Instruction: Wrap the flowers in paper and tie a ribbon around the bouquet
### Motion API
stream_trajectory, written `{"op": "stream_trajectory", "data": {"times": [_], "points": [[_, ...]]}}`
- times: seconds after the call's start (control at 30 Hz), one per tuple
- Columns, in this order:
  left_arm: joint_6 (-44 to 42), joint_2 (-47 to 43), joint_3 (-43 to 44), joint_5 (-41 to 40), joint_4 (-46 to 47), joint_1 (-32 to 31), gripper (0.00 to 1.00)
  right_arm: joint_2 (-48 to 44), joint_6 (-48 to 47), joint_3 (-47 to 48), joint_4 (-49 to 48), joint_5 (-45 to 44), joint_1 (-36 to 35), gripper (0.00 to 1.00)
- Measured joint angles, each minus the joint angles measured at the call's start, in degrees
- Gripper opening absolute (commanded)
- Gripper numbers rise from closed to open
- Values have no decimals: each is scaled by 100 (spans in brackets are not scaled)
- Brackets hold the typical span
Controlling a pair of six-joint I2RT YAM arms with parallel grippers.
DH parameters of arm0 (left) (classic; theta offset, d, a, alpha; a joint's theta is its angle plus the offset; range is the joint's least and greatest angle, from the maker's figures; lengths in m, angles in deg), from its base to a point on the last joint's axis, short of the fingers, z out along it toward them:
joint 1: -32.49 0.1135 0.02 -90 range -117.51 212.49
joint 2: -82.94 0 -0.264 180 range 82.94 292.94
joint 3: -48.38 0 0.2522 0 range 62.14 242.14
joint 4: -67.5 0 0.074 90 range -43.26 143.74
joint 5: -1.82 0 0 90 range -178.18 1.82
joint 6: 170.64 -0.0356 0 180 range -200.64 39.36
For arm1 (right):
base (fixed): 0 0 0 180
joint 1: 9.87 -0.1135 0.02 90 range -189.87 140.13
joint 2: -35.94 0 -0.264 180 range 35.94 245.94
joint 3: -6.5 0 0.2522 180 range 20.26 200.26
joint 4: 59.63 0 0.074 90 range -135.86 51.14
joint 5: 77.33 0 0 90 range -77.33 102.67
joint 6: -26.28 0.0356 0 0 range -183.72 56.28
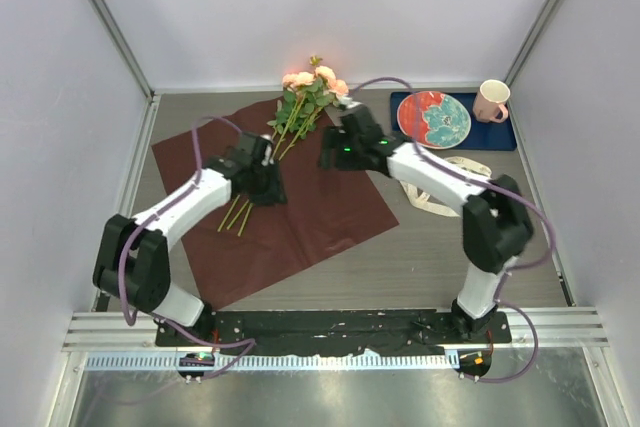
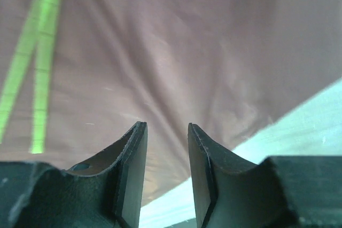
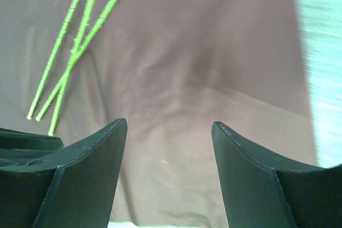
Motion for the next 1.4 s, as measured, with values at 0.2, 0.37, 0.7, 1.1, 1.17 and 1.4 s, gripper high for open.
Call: {"op": "stream_trajectory", "data": {"times": [0.2, 0.37, 0.7, 1.1, 1.17, 1.4], "points": [[470, 562, -238, 85, 492, -1351, 37, -1392, -393, -2015, -619, 1220, 1620, 74], [654, 938, -240, -107, 645, -1766, 36, -1451, -564, -2776, -671, 1781, 1941, 75], [951, 1110, -452, -400, 717, -1906, 34, -1451, -603, -2979, -896, 1915, 2208, 72], [1156, 1115, -634, -380, 673, -2177, 34, -1451, -625, -3436, -874, 1351, 1864, 73], [1169, 1115, -634, -369, 651, -2221, 34, -1451, -629, -3469, -885, 1281, 1832, 73], [1311, 1036, -730, -343, 621, -2396, 34, -1609, -627, -3764, -977, 1102, 1790, 74]]}}
